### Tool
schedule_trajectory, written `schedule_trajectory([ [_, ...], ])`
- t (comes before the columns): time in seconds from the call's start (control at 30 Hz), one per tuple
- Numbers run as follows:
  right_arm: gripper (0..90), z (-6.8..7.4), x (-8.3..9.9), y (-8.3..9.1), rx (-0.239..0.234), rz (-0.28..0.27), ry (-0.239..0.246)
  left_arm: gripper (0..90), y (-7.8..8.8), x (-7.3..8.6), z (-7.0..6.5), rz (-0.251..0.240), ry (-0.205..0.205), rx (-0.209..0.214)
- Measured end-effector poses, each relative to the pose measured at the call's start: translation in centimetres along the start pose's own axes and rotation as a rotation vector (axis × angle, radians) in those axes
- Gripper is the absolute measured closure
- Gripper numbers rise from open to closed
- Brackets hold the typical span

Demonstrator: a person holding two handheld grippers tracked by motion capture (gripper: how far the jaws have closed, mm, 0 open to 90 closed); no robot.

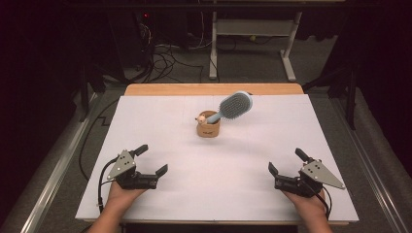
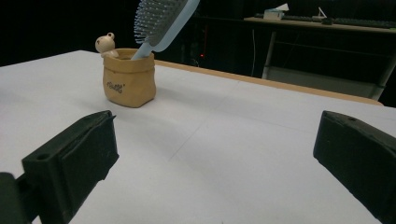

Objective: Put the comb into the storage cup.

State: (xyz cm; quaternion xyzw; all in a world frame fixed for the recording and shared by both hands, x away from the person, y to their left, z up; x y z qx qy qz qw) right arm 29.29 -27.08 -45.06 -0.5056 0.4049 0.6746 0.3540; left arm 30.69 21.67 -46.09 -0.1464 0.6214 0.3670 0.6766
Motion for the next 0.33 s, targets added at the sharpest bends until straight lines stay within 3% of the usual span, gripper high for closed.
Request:
schedule_trajectory([
  [0.33,0.4,-0.09,-0.02,0.16,-0.003,-0.011,-0.008,0.4,0.23,-0.09,0.0,-0.006,-0.007,-0.008],
])
Point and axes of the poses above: each handheld gripper's, and its own axes: y roughly backward along the jaws, x roughly out of its underside, z roughly to its left, the point moved 1 cm from there along -y, roughly forward along the jaws, and after that the axes turned 13 degrees about -y, right-handed, at the moved point
